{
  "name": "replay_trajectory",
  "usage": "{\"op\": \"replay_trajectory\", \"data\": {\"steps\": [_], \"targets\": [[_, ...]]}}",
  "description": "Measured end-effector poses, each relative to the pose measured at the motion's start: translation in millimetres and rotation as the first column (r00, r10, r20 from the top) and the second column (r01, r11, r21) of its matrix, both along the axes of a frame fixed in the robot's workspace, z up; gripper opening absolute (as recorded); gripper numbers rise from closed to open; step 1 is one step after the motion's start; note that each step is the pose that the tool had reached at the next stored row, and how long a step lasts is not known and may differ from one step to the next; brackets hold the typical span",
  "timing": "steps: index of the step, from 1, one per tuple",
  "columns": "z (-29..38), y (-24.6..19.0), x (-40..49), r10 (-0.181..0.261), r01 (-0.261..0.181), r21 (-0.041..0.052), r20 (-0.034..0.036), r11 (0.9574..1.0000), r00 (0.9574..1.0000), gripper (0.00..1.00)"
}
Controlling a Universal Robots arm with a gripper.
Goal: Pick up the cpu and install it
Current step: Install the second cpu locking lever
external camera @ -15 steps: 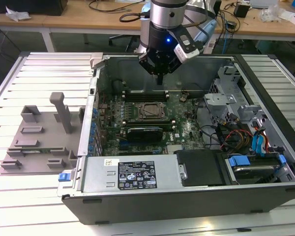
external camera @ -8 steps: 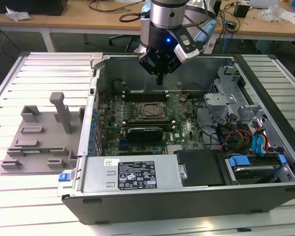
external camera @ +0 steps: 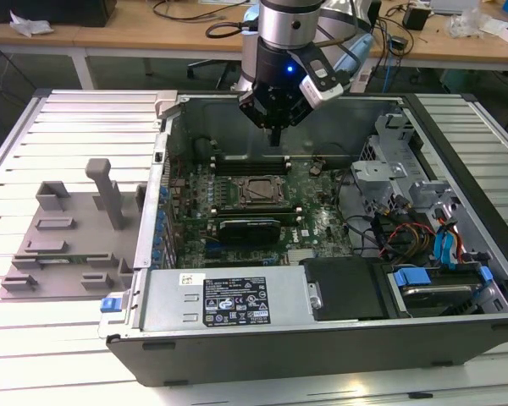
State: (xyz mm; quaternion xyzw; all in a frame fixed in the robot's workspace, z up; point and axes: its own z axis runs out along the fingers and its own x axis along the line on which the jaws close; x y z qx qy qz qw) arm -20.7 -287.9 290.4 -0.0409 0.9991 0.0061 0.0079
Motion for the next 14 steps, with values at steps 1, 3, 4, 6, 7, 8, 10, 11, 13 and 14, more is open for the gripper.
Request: {"op": "replay_trajectory", "data": {"steps": [1, 3, 4, 6, 7, 8, 10, 11, 13, 14], "targets": [[0.0, 0.0, 0.0, 0.0, 0.0, 0.0, 0.0, 1.0, 1.0, 0.11], [0.0, -1.7, 0.0, 0.0, 0.0, 0.0, -0.0001, 1.0, 1.0, 0.11], [0.1, -3.0, 0.0, 0.0, 0.0, 0.0, -0.0001, 1.0, 1.0, 0.11], [0.0, -5.4, 0.0, 0.0, 0.0, 0.0, 0.0, 1.0, 1.0, 0.11], [0.0, -6.5, 0.0, 0.0, 0.0, 0.0, 0.0, 1.0, 1.0, 0.11], [0.0, -7.7, 0.0, 0.0, 0.0, 0.0, 0.0, 1.0, 1.0, 0.11], [-0.1, -10.2, 0.0, 0.0, 0.0, 0.0001, 0.0001, 1.0, 1.0, 0.11], [-0.1, -11.7, 0.0, 0.0, 0.0, 0.0, 0.0, 1.0, 1.0, 0.11], [-0.1, -15.5, 0.0, 0.0, 0.0, 0.0, 0.0, 1.0, 1.0, 0.11], [-0.1, -17.6, 0.0, 0.0, 0.0, 0.0, 0.0, 1.0, 1.0, 0.11]]}}
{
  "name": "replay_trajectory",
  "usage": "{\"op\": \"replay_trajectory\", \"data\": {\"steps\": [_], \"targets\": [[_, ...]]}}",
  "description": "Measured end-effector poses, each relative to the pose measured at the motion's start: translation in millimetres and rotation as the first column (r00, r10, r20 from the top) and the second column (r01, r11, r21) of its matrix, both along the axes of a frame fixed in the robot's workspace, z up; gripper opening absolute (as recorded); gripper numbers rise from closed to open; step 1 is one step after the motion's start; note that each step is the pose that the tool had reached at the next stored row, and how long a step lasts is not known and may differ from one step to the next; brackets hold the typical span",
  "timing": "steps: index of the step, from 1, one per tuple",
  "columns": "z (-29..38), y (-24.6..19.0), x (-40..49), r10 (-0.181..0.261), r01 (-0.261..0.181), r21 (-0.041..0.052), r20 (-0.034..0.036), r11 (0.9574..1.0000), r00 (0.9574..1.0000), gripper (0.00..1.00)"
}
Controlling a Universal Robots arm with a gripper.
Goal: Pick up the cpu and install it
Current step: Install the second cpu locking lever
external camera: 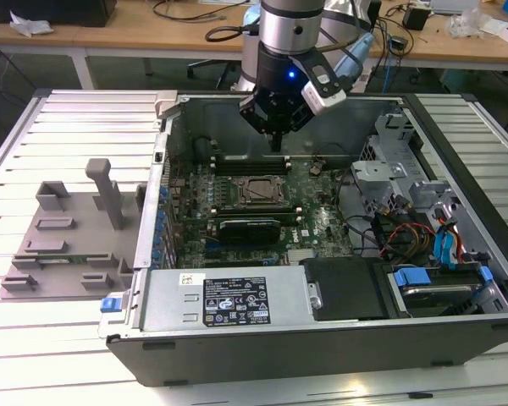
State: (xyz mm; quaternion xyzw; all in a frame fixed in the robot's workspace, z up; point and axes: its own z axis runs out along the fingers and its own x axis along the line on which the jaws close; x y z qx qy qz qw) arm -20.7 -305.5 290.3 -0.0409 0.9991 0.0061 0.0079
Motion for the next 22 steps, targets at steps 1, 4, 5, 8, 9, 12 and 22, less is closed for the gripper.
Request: {"op": "replay_trajectory", "data": {"steps": [1, 4, 5, 8, 9, 12, 22], "targets": [[0.0, -2.4, 0.0, 0.0, 0.0, -0.0001, 0.0, 1.0, 1.0, 0.11], [-0.2, -22.2, -0.4, 0.0, 0.0, 0.0, 0.0, 1.0, 1.0, 0.11], [-0.3, -24.5, -0.4, 0.0, 0.0, 0.0, 0.0001, 1.0, 1.0, 0.11], [-1.0, -38.5, -0.5, 0.0, 0.0, 0.0003, 0.0, 1.0, 1.0, 0.11], [-1.2, -42.7, -0.5, 0.0, 0.0, 0.0004, 0.0, 1.0, 1.0, 0.11], [-1.7, -48.1, -0.5, 0.0, 0.0, 0.0004, 0.0, 1.0, 1.0, 0.11], [-3.2, -64.8, -0.5, 0.0, 0.0, 0.0004, 0.0, 1.0, 1.0, 0.11]]}}
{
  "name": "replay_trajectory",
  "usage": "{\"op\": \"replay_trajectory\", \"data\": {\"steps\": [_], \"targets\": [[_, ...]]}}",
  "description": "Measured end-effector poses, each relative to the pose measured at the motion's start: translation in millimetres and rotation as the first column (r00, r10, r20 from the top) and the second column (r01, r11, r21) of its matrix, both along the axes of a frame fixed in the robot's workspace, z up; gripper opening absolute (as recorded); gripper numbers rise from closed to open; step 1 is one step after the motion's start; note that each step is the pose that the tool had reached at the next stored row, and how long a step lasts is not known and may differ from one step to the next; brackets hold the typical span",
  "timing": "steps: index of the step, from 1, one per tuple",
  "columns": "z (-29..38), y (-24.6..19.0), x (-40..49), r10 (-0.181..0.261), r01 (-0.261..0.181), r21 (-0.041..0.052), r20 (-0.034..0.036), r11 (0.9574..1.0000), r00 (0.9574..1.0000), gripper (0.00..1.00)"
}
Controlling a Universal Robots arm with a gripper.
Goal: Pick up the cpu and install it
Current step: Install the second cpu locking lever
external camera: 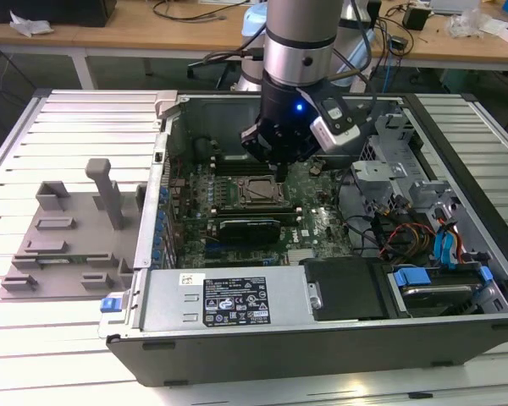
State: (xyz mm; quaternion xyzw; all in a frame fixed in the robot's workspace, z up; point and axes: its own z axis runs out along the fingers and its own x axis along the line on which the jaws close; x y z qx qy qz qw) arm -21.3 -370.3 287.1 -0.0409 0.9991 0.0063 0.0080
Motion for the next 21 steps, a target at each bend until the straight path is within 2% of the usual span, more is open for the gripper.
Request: {"op": "replay_trajectory", "data": {"steps": [4, 14, 15, 16, 17, 18, 19, 20, 21], "targets": [[-0.6, -6.3, 0.0, 0.0, 0.0, 0.0002, 0.0, 1.0, 1.0, 0.11], [-2.6, -17.4, 0.0, 0.0, 0.0, 0.0021, 0.0, 1.0, 1.0, 0.11], [-3.0, -19.7, 0.0, 0.0, 0.0, 0.0077, 0.0, 1.0, 1.0, 0.11], [-3.4, -23.1, 0.0, 0.0, 0.0, 0.0254, -0.0001, 0.9997, 1.0, 0.11], [-3.8, -26.2, 0.0, 0.0, 0.0, 0.0511, 0.0, 0.9987, 1.0, 0.11], [-3.9, -26.7, -0.1, 0.0, 0.0, 0.0767, 0.0, 0.9971, 1.0, 0.11], [-4.1, -26.7, -0.5, 0.0, 0.0, 0.0977, -0.0001, 0.9952, 1.0, 0.11], [-4.5, -26.7, -0.8, 0.0, 0.0, 0.1058, 0.0, 0.9944, 1.0, 0.11], [-5.5, -26.7, -1.0, 0.0, 0.0, 0.1089, 0.0001, 0.9941, 1.0, 0.11]]}}
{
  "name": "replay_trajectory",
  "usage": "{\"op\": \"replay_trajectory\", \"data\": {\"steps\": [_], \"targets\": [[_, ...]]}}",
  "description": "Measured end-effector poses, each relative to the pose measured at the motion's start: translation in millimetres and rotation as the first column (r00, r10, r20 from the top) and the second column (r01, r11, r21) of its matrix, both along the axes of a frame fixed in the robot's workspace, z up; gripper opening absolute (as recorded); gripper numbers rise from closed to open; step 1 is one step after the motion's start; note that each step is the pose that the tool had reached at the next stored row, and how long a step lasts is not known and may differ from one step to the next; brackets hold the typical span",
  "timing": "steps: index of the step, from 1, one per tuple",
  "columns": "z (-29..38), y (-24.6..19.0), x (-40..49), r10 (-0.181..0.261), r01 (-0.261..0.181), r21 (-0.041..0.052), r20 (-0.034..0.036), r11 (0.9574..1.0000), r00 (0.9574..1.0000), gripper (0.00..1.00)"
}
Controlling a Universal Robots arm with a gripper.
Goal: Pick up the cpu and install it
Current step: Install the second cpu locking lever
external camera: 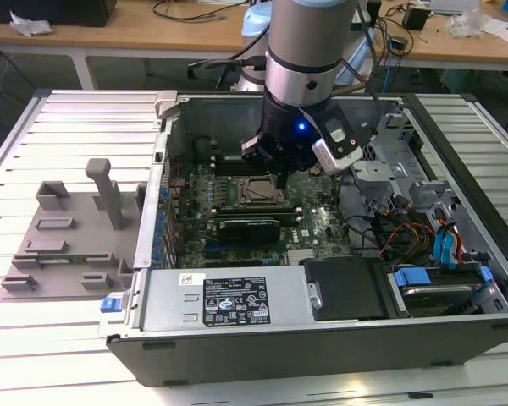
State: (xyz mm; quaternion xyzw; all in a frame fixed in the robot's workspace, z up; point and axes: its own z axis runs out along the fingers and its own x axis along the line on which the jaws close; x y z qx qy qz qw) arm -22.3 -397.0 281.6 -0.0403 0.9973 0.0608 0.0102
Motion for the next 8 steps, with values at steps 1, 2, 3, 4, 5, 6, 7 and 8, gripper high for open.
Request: {"op": "replay_trajectory", "data": {"steps": [1, 2, 3, 4, 5, 6, 7, 8], "targets": [[-3.4, 0.0, -0.4, 0.0, 0.0, 0.0011, -0.0001, 1.0, 1.0, 0.11], [-5.9, 0.0, -0.9, 0.0, 0.0, 0.0017, -0.0001, 1.0, 1.0, 0.11], [-8.7, 0.0, -1.0, 0.0, 0.0, 0.0017, -0.0001, 1.0, 1.0, 0.11], [-10.2, 0.0, -1.1, 0.0, 0.0, 0.0018, -0.0001, 1.0, 1.0, 0.11], [-11.5, 0.0, -1.1, 0.0, 0.0, 0.0019, -0.0001, 1.0, 1.0, 0.11], [-13.5, 0.0, -1.1, 0.0, 0.0, 0.0018, -0.0001, 1.0, 1.0, 0.11], [-14.6, 0.0, -1.2, 0.0, 0.0, 0.0006, -0.0002, 1.0, 1.0, 0.11], [-15.8, 0.0, -1.1, 0.0, 0.0, 0.0004, -0.0001, 1.0, 1.0, 0.11]]}}
